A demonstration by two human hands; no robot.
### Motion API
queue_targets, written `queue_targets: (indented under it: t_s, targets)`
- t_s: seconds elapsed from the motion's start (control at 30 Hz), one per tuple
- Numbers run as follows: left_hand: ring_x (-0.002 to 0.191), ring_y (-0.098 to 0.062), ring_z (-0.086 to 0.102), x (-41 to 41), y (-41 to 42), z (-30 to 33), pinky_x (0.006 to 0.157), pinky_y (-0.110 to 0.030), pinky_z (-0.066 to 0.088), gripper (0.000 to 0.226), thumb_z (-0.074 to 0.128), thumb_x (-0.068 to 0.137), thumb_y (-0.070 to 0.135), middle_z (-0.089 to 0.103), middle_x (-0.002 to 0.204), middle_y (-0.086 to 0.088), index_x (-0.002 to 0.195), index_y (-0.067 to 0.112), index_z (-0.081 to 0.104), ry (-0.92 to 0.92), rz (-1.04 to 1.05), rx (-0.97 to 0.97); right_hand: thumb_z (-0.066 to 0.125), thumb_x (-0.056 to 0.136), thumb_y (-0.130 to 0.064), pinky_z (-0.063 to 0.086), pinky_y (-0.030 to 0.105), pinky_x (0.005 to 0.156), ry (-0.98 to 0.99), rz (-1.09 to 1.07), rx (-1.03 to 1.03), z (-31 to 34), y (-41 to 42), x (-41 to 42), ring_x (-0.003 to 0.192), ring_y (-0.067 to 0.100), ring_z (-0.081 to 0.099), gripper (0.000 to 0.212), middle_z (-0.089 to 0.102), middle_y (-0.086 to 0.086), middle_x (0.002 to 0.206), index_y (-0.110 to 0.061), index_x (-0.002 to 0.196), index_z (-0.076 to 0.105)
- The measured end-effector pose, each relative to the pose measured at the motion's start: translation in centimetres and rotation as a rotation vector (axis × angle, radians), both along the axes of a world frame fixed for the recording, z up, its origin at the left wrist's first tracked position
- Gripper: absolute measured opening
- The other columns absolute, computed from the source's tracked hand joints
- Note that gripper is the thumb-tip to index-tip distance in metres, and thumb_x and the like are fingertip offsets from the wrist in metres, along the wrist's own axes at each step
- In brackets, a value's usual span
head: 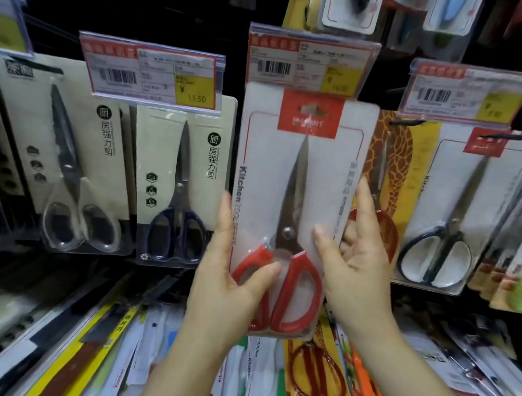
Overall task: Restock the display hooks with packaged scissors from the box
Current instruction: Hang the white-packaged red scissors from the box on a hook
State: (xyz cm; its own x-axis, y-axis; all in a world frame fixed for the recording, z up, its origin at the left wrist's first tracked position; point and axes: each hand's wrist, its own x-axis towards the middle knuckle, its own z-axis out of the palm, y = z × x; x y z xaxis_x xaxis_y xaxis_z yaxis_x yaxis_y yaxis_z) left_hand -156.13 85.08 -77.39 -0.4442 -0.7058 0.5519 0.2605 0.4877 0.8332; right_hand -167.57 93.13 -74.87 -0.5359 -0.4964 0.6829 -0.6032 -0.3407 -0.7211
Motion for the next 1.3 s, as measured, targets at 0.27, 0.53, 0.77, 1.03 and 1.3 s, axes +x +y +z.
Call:
queue_targets:
  t_s: [0.27,0.53,0.77,1.03,1.3]
  targets:
    - [0.111,0.041,0.019,-0.7,0.0,-0.4,0.091,0.011,0.022,0.099,0.077,0.076,0.012,0.018,0.117,0.061,0.124,0.064,0.007,0.005,0.076,-0.011,0.053,0.088,-0.015,0.038,0.048,0.109,0.034,0.0,-0.016,0.4,-0.5,-0.7,0.138,0.014,0.037,0.075,0.035,-0.006,0.152,-0.061,0.136,0.017]
    - [0.11,0.032,0.033,-0.9,-1.0,1.1,0.104,-0.011,0.029,0.099,0.076,0.076,0.013,0.027,0.114,0.054,0.121,0.07,0.008,-0.065,0.022,0.043,0.054,0.091,-0.006,0.034,0.044,0.112,0.034,-0.013,0.058,1.6,-1.2,-1.6,0.139,0.007,0.034,0.067,0.031,-0.018,0.15,-0.043,0.14,0.027]
    - [0.117,-0.002,0.041,-3.7,-2.7,1.9,0.091,-0.01,0.032,0.099,0.068,0.084,0.022,0.041,0.142,0.005,0.147,0.043,-0.006,-0.264,0.18,0.015,0.046,0.096,-0.011,0.03,0.009,0.081,0.06,-0.159,0.392,2.9,-4.2,-2.7,0.122,0.015,0.049,0.07,0.044,-0.003,0.137,-0.042,0.147,0.008]
    - [0.145,-0.03,0.004,-4.3,0.5,-0.8,0.117,-0.036,0.008,0.088,0.055,0.091,0.018,-0.003,0.159,-0.014,0.151,0.018,-0.008,-0.507,0.409,-0.051,0.053,0.093,-0.034,0.019,0.034,0.118,0.247,-0.115,0.72,-1.2,-2.0,-1.4,0.146,0.016,0.015,0.073,0.013,0.001,0.158,-0.033,0.15,0.008]
    - [0.147,-0.027,-0.002,-7.0,7.8,-7.1,0.12,-0.038,0.006,0.072,0.043,0.095,0.03,-0.003,0.16,-0.012,0.152,0.017,0.001,-1.164,0.044,-0.402,0.046,0.095,-0.027,0.02,0.03,0.116,0.364,-0.202,1.175,-8.6,9.1,-4.5,0.145,0.021,0.014,0.055,0.01,0.002,0.158,-0.025,0.146,0.026]
